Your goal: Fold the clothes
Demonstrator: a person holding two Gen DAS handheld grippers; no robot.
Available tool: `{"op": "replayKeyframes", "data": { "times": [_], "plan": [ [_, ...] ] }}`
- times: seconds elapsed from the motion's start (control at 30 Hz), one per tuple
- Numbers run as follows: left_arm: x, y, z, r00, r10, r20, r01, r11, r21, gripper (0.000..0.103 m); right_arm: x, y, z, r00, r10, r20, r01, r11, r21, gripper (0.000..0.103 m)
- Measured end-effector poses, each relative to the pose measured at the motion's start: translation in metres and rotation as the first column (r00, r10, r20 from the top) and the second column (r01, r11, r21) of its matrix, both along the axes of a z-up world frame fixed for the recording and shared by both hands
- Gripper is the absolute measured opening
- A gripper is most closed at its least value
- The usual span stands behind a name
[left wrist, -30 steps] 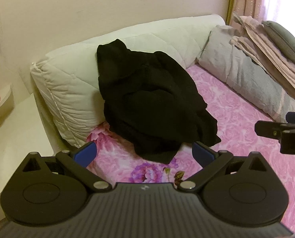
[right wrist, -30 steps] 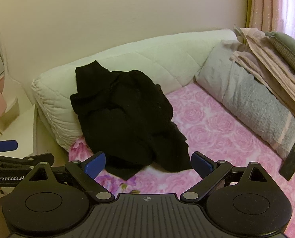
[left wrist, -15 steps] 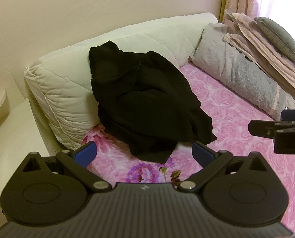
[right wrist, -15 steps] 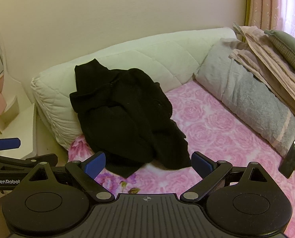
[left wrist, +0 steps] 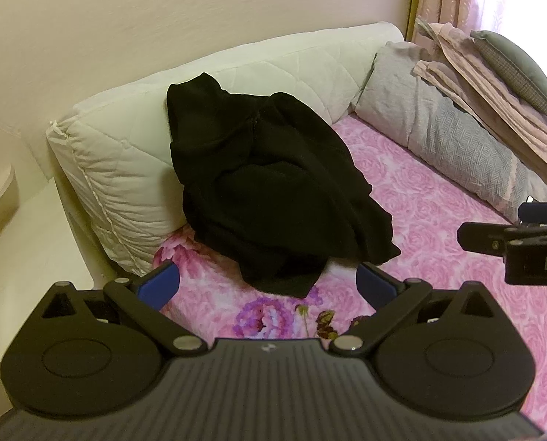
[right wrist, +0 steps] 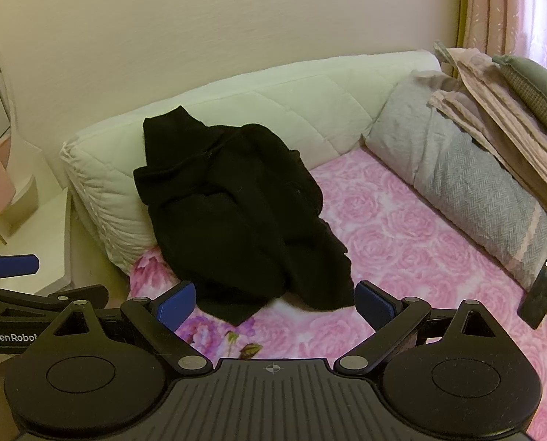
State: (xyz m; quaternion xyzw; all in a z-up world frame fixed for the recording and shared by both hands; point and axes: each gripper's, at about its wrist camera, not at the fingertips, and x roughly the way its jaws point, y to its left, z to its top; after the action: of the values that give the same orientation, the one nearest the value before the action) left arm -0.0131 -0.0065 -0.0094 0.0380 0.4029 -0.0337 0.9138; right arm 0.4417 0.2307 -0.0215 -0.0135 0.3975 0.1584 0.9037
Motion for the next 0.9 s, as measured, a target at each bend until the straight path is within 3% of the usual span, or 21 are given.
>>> {"op": "replayKeyframes", "data": {
  "times": [0.9],
  "plan": [
    [-0.0102,0.0037,-0.0049,1.000,0.005,-0.012,-0.005,0.999,-0.033,0.101,-0.0045,-0.0087,-0.0087,1.000,0.004,-0.023,-0.004,1.000,0.004,0.096]
  ]
}}
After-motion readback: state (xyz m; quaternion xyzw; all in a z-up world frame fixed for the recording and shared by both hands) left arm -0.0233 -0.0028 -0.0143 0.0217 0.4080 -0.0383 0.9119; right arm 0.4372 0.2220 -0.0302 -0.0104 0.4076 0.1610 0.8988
